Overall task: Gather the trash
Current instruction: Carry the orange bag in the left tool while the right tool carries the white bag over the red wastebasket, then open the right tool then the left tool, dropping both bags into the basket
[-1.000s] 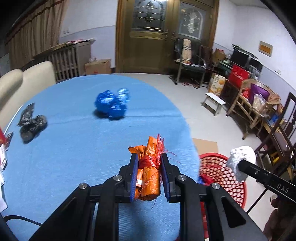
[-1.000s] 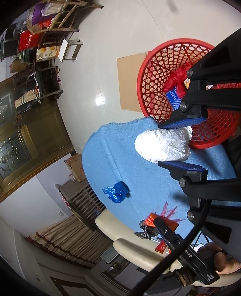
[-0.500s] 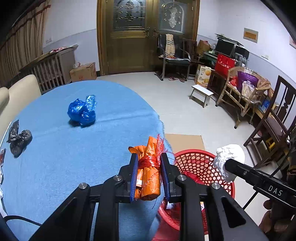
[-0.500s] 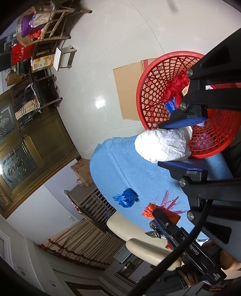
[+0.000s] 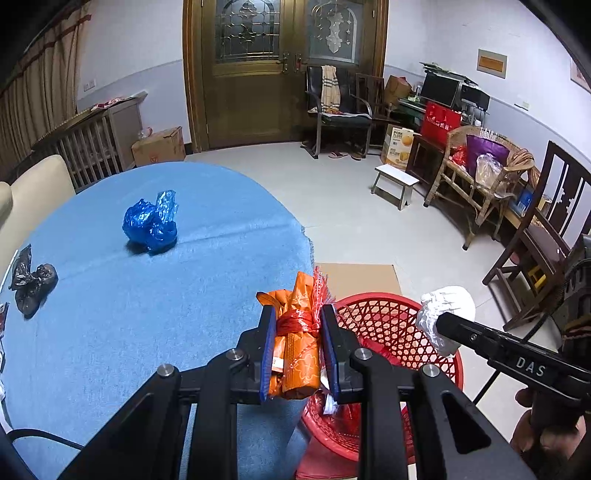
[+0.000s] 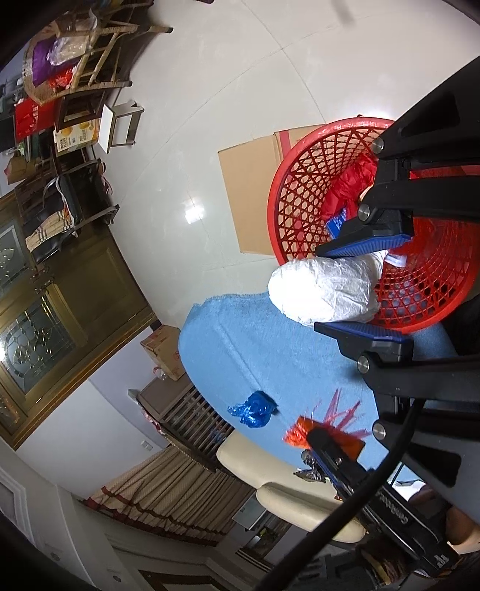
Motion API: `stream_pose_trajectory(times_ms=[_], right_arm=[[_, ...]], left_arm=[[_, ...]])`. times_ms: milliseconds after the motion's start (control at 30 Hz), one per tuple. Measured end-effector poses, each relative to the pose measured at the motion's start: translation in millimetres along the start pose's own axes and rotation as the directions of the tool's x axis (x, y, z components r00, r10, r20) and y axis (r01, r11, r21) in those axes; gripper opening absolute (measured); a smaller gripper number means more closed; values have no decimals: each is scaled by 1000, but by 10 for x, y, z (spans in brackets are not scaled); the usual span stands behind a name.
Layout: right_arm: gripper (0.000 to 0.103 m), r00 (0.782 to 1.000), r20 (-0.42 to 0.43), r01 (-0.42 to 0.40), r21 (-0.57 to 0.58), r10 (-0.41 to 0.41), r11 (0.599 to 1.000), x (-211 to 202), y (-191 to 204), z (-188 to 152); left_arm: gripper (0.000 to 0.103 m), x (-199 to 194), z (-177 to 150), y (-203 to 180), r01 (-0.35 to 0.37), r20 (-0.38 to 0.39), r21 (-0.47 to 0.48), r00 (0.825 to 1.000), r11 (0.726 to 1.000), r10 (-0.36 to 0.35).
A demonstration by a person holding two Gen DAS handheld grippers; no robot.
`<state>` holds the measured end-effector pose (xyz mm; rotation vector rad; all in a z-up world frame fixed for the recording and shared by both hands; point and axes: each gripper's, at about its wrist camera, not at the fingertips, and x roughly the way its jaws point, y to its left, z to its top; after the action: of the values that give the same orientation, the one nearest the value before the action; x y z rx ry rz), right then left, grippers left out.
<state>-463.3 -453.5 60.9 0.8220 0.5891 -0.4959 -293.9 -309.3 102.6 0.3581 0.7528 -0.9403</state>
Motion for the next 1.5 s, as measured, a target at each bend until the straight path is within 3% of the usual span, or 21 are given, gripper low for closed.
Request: stream_pose_trajectory(times_ms=[400,700,933,1000,1067,1300,1500], right_arm=[[35,994,-85,65,-10,-66,998,290,-89,-104],[38,983,-129,137,28,-132,990,372,-346,-182],[39,977,-160,154,90,-138,984,400,-482,-183],[45,976,-177,149,108,-128,983,424,-521,-191],[70,976,-182,141,117,-119,983,427,-528,-197],[70,985,-123,138,113,-124,984,282,-483,-138],[70,987,2,160,101,-161,982,-36,-393,40]], left_arm=[[25,164,-130,-71,48,-44,14,998,999,-47],[25,200,-133,-162,60,-59,27,997,998,-58],[25,202,-117,-200,56,-66,30,996,998,-54],[25,212,-109,-206,53,-66,33,997,998,-51],[25,216,-120,-225,55,-68,35,996,998,-53],[25,284,-204,-323,68,-92,63,994,996,-62],[25,316,-221,-406,84,-107,80,991,993,-75]])
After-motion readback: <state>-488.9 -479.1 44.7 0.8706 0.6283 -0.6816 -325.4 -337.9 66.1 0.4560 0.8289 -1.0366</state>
